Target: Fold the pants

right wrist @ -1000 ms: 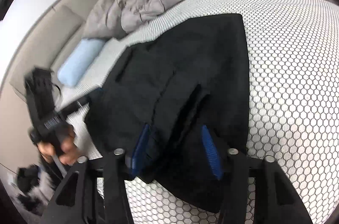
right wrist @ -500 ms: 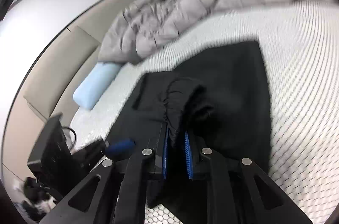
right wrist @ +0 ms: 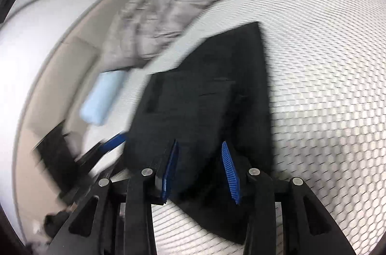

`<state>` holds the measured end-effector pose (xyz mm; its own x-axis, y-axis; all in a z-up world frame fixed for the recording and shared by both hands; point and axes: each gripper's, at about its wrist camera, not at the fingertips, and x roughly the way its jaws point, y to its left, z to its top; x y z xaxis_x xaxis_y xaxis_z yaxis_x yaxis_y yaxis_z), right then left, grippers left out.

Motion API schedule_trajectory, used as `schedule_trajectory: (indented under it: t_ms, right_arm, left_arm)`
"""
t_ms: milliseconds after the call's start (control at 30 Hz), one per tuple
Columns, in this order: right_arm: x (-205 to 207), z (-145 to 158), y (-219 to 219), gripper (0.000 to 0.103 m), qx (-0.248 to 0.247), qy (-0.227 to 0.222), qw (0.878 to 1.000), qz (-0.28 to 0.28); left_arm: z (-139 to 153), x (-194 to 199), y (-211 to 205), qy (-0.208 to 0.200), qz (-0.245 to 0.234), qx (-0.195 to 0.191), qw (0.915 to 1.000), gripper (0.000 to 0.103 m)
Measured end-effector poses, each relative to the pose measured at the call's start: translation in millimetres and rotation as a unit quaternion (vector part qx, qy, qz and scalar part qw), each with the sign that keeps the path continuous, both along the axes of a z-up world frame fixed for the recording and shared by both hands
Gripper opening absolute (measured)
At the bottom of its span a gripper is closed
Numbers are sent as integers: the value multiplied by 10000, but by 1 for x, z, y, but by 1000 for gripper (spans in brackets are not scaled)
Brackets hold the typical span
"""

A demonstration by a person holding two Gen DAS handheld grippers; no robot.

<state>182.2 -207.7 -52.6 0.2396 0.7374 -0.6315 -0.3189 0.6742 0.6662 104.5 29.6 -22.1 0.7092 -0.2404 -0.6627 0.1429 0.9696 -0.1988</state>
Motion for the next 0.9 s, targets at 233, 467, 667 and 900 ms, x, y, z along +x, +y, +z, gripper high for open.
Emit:
schedule_trajectory:
  t_ms: [233,467,667,900]
  right_arm:
    - [-8,-25,14,21,-169,391,9983,401]
    - [-9,-28,-1,11,-169,505,9976,445]
    - [-12,-37,-22,27,-26,736,9960,502]
    - [-10,-39,-17,35,67,882,9945,566]
  left_arm:
    - [8,11,62,34,771,-344,9964,81]
    - [11,8,83,24,881,-383,9954,81]
    - [9,8,76,45,829,-302,9961,81]
    - [6,7,64,72,762,-203,9969,81]
